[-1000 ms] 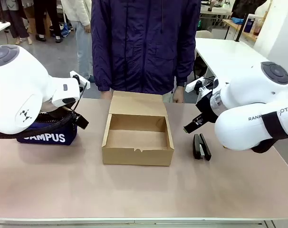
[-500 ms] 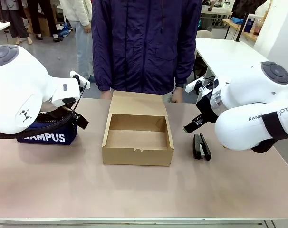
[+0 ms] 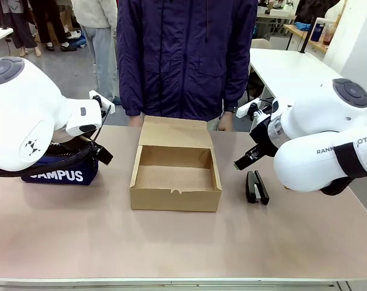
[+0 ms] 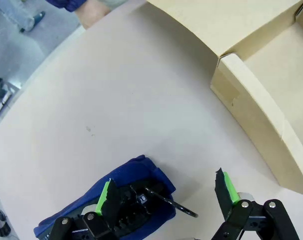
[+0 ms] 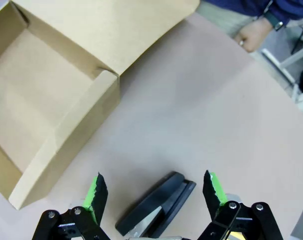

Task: Pack the item into the box.
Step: Pick up the item indicated by the person and place it inside the Mailer Box.

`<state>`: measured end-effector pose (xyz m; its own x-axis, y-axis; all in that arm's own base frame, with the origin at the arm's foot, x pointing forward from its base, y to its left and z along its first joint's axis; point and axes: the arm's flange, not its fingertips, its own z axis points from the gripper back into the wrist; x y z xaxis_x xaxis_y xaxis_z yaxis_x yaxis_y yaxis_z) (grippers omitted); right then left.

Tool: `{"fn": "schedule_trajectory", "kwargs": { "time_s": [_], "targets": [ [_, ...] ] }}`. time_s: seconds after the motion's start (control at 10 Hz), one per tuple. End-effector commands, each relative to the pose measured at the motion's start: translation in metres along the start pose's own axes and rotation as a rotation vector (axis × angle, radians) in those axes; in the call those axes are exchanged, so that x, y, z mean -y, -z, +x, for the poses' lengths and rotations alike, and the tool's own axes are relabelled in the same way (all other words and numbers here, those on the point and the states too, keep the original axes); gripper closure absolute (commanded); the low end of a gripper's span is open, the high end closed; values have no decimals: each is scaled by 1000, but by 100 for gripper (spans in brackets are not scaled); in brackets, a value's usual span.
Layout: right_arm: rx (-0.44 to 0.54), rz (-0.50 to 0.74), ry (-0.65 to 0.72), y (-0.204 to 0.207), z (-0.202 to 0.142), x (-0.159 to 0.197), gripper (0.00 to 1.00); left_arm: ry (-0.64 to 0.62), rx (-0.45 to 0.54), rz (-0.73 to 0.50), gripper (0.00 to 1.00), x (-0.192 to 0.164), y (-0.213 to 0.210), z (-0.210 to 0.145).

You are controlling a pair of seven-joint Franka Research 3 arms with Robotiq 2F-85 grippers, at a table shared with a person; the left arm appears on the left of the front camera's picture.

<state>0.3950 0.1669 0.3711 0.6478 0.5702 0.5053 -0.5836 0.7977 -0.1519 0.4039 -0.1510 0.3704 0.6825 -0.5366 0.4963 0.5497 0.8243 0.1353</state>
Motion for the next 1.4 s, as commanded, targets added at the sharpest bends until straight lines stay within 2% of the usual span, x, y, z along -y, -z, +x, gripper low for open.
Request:
{"fn": "schedule_trajectory", "kwargs": {
  "time_s": [0.0,0.2,0.4,0.6,0.7,0.8,0.9,1.0,1.1,1.2,1.3],
  "targets": [
    [0,0,1,0,0,0,0,0,0,0,0,0,0,0],
    [0,0,0,0,0,0,0,0,0,0,0,0,0,0],
    [-4,72,25,-33,1,5,0,63,20,-75,0,-22,-33,-13],
    [-36,208,68,-92,-10,18,0,71,39,-164,0,-30,-99,-10],
    [-22,253,127,-129,-29,33,0,64,69,-240,0,-43,-140,-24],
    [21,306,181,-159,-51,52,0,27,102,-296,0,-31,-181,-20],
    [89,398,220,-185,-74,76,0,-38,158,-377,0,-40,-211,-28],
    [115,410,308,-201,-98,102,0,-113,190,-461,0,-49,-235,-35],
    [117,398,440,-208,-123,131,0,-137,233,-545,0,-81,-242,-62],
    [181,466,553,-214,-156,166,0,-242,263,-620,0,-118,-240,-95],
    [244,542,651,-217,-187,199,0,-343,285,-666,0,-157,-172,-141]
  ]
}}
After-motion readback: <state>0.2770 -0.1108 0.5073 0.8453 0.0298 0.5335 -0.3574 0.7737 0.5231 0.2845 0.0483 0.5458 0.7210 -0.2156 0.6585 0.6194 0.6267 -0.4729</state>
